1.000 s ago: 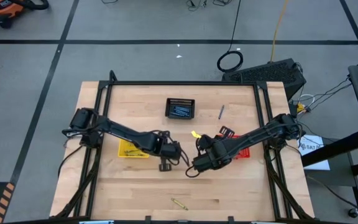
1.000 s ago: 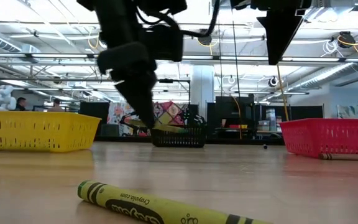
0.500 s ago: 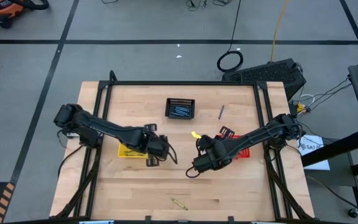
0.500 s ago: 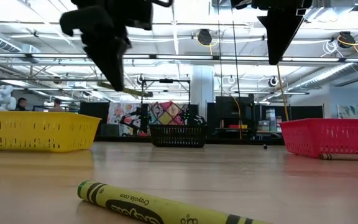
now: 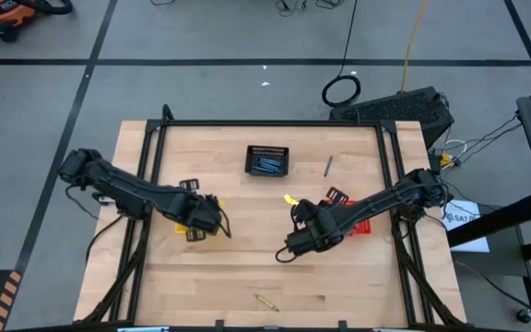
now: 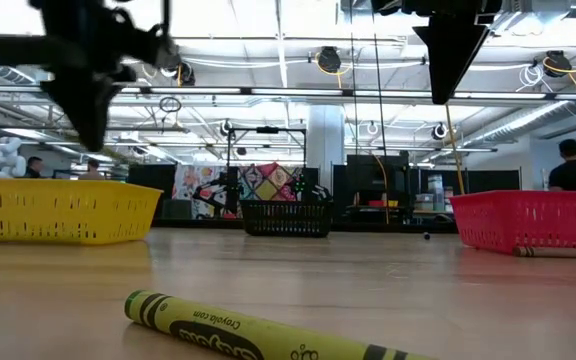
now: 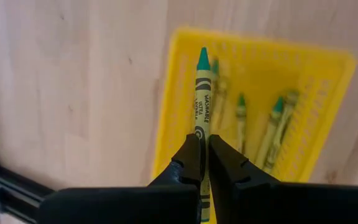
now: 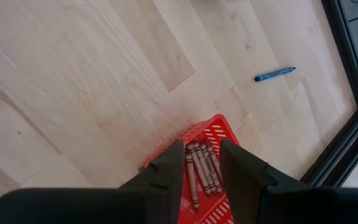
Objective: Sort crayons
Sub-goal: Put the green crayon into the yellow bin, then put the blue crayon into the black bin
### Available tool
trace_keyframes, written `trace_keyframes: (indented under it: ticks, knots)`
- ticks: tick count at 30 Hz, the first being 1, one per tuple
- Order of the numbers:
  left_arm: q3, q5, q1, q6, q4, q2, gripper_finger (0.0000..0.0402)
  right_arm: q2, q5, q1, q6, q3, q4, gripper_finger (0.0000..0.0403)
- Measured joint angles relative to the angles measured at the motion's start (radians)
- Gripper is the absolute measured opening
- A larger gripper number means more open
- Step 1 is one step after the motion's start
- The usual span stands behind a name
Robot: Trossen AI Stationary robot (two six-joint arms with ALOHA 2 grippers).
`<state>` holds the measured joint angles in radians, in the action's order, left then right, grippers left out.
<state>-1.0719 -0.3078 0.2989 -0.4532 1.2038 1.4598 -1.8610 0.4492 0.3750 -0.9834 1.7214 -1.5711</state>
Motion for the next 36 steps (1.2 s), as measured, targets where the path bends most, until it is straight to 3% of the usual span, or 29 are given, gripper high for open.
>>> trace_keyframes:
  ticks: [13, 18, 28, 36]
  knots:
    - [0.194, 0.112, 0.011, -0.005, -0.136, -0.045, 0.0006, 0.0, -0.004, -0.018, 0.001, 0.0, 0.0, 0.0091]
    - [0.203, 0.104, 0.011, 0.003, -0.137, -0.045, 0.0015, 0.0, -0.004, -0.034, -0.023, 0.0, 0.0, 0.0091]
    - [0.203, 0.096, 0.011, 0.049, -0.19, -0.044, 0.0076, 0.0, -0.004, -0.108, -0.075, 0.0, 0.0, 0.0091]
    - [0.203, 0.098, 0.012, 0.071, -0.266, -0.044, 0.0079, 0.0, 0.0, -0.238, 0.063, 0.0, 0.0, 0.0091]
